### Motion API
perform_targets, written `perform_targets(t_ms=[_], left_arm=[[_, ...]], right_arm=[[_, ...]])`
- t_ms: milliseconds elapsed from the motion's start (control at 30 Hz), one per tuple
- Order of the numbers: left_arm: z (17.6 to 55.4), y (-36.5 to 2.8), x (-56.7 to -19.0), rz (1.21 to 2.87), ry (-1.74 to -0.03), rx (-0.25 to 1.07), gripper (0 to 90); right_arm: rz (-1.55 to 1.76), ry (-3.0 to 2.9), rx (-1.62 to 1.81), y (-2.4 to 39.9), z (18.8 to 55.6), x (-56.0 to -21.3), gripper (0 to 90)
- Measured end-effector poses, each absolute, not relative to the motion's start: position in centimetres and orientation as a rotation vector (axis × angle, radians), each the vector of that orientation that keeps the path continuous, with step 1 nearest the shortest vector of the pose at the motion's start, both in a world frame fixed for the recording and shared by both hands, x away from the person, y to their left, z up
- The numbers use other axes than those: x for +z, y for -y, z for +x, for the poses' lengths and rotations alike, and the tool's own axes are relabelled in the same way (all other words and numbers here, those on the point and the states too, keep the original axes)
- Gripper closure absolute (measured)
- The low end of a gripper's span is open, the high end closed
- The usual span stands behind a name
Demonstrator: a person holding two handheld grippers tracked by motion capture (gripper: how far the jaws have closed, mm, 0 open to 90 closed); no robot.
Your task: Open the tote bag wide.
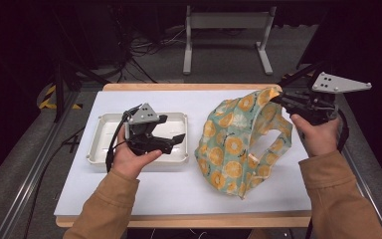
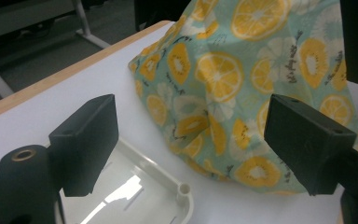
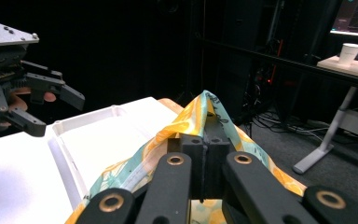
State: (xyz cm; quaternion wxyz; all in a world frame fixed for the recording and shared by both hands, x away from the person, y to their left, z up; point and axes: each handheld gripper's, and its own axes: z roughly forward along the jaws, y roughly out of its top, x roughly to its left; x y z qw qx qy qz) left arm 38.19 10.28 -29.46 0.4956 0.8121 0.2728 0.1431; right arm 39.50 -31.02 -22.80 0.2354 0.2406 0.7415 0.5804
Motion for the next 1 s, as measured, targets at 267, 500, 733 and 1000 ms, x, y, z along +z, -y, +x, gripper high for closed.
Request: perform_targets(t_ms=[267,500,733,1000], left_arm=[[38.6,-8.0,-29.1,1.959,-0.625,0.293,17.0],[38.8,-6.4,-28.5,1.937,-0.591,0.268,15.5],[39.1,-4.4,-28.4,1.921,-0.556,0.230,14.1],[39.6,-2.3,-28.5,1.923,-0.571,0.221,8.9]], right_arm=[[0.629,-2.046,1.607,29.8,39.9,-22.6,90.0],[0.626,-2.053,1.625,29.1,40.3,-22.8,90.0],[0.612,-2.063,1.628,28.4,40.5,-22.9,90.0],[0.587,-2.073,1.639,27.3,40.6,-22.8,90.0]])
